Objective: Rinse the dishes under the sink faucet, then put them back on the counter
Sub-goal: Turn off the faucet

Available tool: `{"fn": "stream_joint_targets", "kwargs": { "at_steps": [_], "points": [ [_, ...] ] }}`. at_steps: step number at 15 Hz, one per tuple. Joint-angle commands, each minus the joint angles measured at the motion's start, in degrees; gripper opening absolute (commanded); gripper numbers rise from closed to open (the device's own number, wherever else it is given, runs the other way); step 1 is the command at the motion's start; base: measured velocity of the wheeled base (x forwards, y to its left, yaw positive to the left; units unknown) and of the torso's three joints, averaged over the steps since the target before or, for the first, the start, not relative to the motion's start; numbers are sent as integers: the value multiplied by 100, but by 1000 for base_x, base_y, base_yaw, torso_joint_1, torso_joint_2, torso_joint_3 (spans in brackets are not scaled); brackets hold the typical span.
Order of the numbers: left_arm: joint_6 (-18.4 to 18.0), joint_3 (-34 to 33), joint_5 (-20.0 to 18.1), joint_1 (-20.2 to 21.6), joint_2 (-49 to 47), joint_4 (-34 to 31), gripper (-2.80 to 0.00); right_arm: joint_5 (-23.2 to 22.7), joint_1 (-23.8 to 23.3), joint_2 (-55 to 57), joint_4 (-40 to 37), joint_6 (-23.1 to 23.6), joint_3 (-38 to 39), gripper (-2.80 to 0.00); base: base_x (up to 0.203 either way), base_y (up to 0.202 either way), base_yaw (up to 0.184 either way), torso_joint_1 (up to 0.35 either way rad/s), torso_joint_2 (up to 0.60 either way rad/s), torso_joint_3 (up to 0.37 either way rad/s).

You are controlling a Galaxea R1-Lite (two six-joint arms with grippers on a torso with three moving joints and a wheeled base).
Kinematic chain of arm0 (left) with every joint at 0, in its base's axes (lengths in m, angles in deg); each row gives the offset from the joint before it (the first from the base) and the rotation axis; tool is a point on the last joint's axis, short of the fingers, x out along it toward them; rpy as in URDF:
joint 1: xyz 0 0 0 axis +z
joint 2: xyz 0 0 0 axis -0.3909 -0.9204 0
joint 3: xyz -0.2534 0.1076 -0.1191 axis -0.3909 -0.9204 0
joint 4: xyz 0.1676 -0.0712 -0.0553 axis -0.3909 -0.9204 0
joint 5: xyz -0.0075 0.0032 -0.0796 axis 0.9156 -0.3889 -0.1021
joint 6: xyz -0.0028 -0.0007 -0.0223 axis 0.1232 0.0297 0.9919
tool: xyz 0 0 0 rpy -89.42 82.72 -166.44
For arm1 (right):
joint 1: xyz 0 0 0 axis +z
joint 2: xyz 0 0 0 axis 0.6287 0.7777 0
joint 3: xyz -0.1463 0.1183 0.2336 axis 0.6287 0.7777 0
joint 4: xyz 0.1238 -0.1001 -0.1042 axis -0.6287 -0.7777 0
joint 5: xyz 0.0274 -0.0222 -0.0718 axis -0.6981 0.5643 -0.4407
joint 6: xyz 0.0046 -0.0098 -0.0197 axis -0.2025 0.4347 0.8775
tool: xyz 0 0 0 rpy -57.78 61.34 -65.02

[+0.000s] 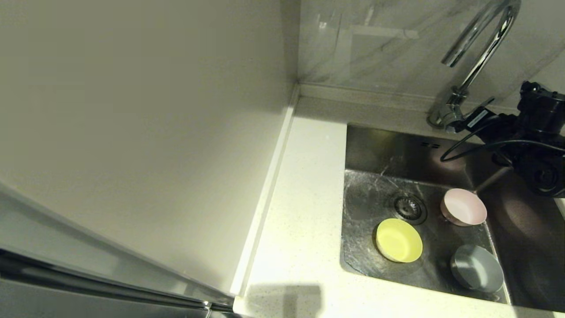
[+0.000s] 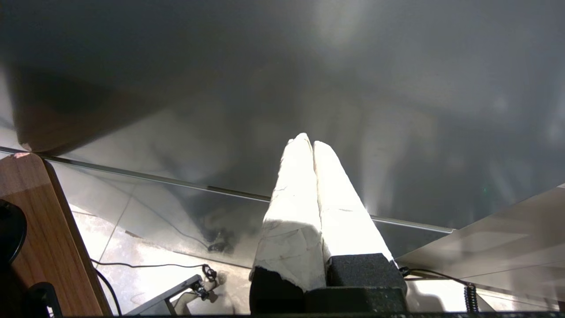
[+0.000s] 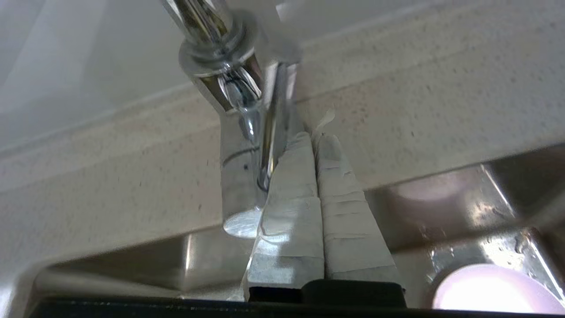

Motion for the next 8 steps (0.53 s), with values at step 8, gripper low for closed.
{"fn": "stream_joint_targets", "kwargs": {
  "at_steps": [8],
  "points": [
    [2, -18, 0, 1, 0, 3, -280, 192, -95, 30, 8, 6, -113, -280, 0, 0, 0, 0, 0, 0]
  ]
}}
